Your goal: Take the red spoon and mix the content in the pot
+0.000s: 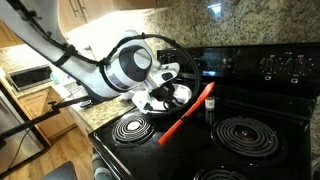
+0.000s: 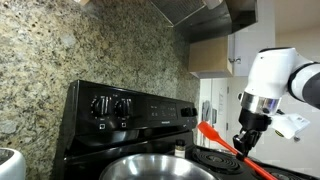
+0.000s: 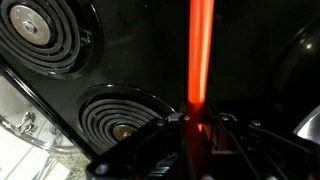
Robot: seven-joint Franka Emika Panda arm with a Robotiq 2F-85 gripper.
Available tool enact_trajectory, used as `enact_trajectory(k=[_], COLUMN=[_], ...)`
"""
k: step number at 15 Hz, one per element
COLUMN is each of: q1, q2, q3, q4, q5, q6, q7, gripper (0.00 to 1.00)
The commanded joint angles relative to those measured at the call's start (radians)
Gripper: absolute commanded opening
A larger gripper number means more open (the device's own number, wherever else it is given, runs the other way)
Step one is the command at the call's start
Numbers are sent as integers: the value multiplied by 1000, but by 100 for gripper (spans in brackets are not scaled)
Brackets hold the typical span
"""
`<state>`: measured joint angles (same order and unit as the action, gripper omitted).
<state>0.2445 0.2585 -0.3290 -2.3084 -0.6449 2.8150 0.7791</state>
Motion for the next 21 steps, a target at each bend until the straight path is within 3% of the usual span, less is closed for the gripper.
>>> enact_trajectory(k=[1,6,7,8,11,18,21], q1=[0,0,25,31,100,231,258], q2=[0,0,8,11,38,79,88], q3=[0,0,-33,-41,-128,-270,-289], q4=[0,0,14,16,64,153,161], q5=[0,0,-60,-80,-301,-697,-853], q6=[0,0,6,11,2,-51,-102], q7=[0,0,70,93,329,858,1068], gripper=[16,16,4,4,4,4,4])
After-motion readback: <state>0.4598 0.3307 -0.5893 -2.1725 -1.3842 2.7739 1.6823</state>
